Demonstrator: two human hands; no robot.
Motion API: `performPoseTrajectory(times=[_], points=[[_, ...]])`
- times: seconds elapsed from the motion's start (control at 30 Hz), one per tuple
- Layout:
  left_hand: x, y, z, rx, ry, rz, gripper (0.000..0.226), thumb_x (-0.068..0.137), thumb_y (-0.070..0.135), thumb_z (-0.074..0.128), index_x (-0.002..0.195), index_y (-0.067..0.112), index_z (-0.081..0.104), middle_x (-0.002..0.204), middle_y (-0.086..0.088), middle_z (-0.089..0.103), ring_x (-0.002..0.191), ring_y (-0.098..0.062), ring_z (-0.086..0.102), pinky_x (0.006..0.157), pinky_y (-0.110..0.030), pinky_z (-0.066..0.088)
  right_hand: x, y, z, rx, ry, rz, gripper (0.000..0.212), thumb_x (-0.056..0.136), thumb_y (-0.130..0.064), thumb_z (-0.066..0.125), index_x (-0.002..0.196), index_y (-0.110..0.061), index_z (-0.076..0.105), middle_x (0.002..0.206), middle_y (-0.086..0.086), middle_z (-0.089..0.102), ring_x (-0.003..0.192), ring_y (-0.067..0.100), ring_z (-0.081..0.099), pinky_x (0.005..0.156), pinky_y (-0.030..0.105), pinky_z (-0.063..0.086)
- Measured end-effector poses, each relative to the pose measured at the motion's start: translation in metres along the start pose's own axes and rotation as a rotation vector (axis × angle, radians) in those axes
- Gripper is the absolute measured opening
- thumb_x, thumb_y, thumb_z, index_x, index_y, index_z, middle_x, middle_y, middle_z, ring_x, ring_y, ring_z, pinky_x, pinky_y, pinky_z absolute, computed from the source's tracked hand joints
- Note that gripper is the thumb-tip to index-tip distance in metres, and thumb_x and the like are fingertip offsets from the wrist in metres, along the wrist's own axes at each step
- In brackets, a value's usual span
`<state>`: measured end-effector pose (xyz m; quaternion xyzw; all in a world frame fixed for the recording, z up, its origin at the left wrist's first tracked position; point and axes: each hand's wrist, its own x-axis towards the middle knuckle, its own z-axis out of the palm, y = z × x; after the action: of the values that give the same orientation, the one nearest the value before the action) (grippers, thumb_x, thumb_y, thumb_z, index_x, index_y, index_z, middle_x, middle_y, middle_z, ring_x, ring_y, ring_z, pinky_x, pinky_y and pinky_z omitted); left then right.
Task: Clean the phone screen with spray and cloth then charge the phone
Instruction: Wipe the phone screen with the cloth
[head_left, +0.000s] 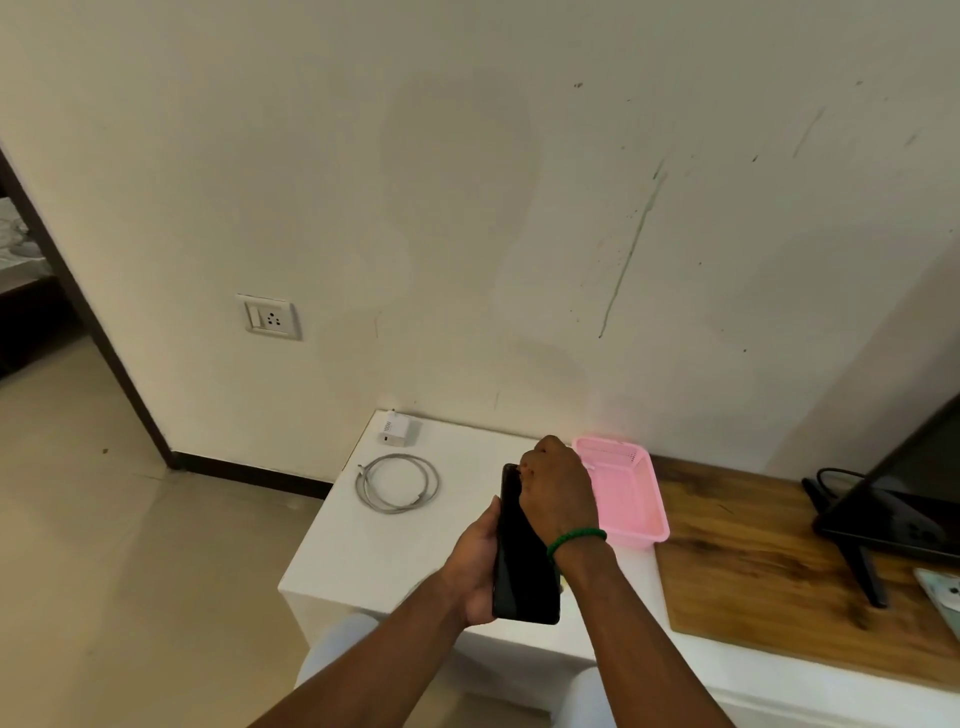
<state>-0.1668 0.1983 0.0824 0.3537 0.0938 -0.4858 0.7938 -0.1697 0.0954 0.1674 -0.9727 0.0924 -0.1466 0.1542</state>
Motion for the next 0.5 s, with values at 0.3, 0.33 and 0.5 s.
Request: performPoseTrajectory(times=[0.3,0.33,0.5], points=[[0.002,-0.002,-0.002,0.049,0.007,-0.002,0.07,0.092,0.066,0.029,0.101,0.017,0.077,0.102,-0.016,0.071,0.085,-0.032,0.071,0.082,-0.043,0.055,-0.005,0.021,-0.008,0.001,0.066,0.081,0.025,0.093,-0.015,0.047,0.09,-0.005,0.069,0.1,0.009,0.062,0.085,0.022,0.059,0.08,0.027,0.048],[0.002,-0.002,-0.002,0.046,0.003,0.002,0.069,0.092,0.066,0.03,0.101,0.015,0.077,0.102,-0.016,0.071,0.084,-0.032,0.07,0.082,-0.044,0.054,-0.006,0.021,-0.007,0.002,0.069,0.08,0.025,0.093,-0.015,0.047,0.09,-0.005,0.069,0.1,0.009,0.062,0.086,0.021,0.059,0.08,0.027,0.048],[-0.002,0.0,0.002,0.049,-0.024,0.005,0.067,0.087,0.066,0.041,0.101,0.011,0.075,0.098,-0.018,0.07,0.082,-0.033,0.068,0.079,-0.043,0.056,-0.002,0.011,-0.003,0.031,0.065,0.055,0.025,0.091,-0.012,0.045,0.084,-0.002,0.067,0.097,0.009,0.06,0.084,0.023,0.056,0.072,0.027,0.044]])
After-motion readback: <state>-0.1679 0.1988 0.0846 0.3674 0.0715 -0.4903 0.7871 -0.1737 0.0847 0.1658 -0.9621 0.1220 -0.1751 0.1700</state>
